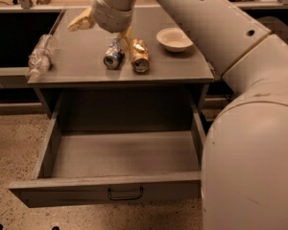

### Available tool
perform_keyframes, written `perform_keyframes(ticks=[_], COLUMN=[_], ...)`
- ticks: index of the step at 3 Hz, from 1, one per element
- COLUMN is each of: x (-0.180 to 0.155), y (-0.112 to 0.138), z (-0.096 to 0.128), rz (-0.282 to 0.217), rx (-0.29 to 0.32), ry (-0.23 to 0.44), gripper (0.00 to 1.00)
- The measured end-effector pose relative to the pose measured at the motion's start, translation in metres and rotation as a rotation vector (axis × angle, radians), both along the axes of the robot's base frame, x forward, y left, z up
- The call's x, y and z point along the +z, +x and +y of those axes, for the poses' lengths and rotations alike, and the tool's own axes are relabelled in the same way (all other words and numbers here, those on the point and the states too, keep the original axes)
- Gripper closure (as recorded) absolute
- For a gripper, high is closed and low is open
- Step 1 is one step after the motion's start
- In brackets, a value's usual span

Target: Place water bottle into top drawer

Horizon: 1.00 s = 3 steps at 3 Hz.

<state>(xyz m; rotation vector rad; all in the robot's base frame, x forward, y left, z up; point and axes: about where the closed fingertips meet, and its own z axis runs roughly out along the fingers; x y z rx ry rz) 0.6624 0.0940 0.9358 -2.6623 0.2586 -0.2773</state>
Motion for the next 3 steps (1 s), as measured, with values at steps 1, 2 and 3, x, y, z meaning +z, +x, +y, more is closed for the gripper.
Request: perform_keyframes(ticks=[1,2,3], x=[0.0,0.0,0.007], y=[0.0,0.012,0.047], z=[0.0,0.007,0.029], rz=[0.0,-0.027,-0.102], rx=[0.0,0.004,0.035], ry=[0.0,0.039,0.137], gripper=[0.0,0.0,0.0])
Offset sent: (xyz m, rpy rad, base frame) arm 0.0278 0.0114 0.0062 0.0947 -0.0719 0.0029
